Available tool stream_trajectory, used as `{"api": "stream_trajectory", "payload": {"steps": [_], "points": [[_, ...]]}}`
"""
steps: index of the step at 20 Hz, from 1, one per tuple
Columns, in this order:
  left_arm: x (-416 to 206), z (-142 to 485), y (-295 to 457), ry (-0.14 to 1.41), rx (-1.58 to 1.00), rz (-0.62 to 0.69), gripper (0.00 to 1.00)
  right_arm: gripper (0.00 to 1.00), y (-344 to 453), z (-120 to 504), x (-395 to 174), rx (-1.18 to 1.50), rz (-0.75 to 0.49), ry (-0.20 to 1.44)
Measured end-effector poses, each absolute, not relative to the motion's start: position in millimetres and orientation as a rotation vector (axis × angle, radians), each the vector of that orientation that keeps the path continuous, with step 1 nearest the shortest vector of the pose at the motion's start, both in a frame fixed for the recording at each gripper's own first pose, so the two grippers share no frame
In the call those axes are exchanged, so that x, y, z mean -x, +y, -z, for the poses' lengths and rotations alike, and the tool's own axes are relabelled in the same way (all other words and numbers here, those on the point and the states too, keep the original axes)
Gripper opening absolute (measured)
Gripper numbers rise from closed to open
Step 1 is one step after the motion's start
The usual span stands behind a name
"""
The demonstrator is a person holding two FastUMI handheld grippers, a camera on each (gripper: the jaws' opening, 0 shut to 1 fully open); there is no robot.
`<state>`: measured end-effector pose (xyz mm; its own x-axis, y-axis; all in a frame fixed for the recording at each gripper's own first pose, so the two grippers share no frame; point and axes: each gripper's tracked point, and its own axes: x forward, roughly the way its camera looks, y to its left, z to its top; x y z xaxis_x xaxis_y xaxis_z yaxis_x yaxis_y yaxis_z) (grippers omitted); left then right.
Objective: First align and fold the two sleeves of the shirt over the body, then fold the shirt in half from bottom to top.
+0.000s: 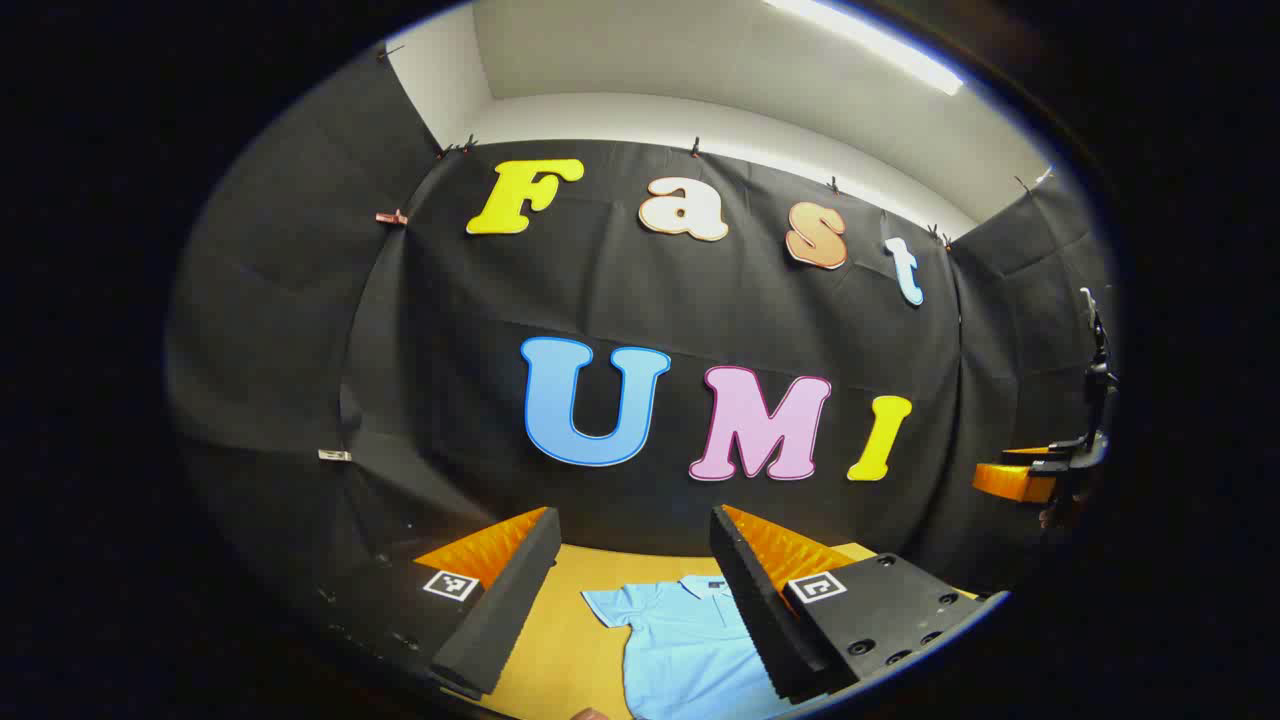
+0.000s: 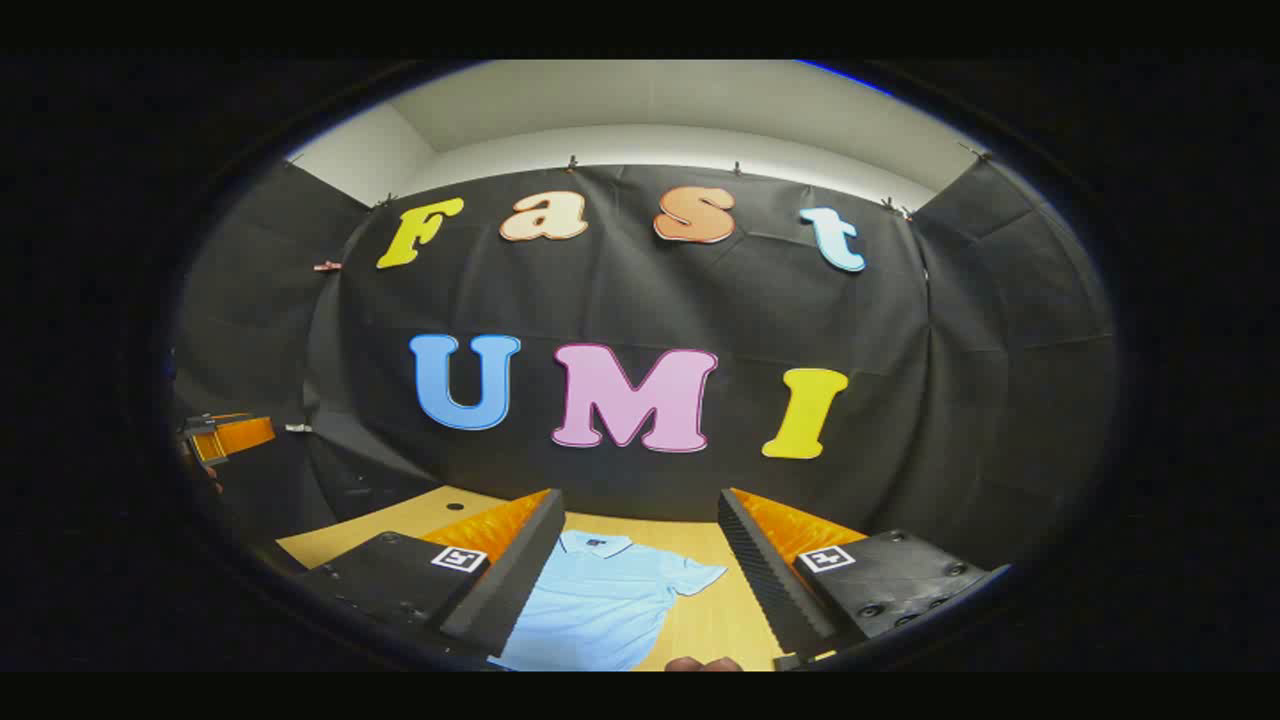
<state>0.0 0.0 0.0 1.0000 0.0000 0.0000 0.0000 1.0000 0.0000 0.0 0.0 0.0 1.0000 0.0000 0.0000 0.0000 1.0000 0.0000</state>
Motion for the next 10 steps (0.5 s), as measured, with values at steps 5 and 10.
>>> {"api": "stream_trajectory", "payload": {"steps": [5, 10], "points": [[-7.2, -9.4, -11.9, -0.028, -0.044, 0.057, 0.96, 0.96, 0.0, 0.0, 0.0, 0.0, 0.0, 0.0], [-12.6, -10.6, -6.6, -0.022, -0.033, 0.048, 0.96, 0.97, -3.4, -5.7, 2.3, 0.029, 0.005, -0.009]]}}
